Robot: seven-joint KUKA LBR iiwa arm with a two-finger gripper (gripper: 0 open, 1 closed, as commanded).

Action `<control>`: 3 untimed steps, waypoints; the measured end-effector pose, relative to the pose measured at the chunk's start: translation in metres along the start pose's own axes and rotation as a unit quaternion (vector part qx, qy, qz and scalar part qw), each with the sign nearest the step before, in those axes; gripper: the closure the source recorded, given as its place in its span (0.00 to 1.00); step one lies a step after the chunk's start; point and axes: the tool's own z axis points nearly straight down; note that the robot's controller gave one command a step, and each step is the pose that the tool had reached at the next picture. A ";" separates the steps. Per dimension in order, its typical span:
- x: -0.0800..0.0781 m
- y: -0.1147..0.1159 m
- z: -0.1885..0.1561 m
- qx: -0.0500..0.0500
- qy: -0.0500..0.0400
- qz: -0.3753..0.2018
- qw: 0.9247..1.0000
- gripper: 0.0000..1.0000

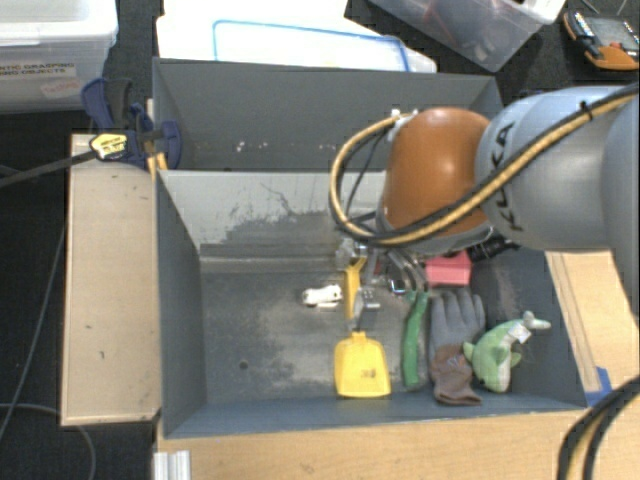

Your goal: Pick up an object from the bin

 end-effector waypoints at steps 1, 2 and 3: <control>-0.002 -0.001 -0.005 0.000 -0.004 0.002 1.000 0.00; -0.006 -0.010 0.078 -0.001 -0.003 0.014 1.000 0.00; -0.009 0.000 0.078 -0.002 -0.009 0.060 0.998 0.00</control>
Offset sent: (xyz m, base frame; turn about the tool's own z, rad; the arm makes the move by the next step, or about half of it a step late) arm 0.0045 -0.0106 -0.0786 0.0224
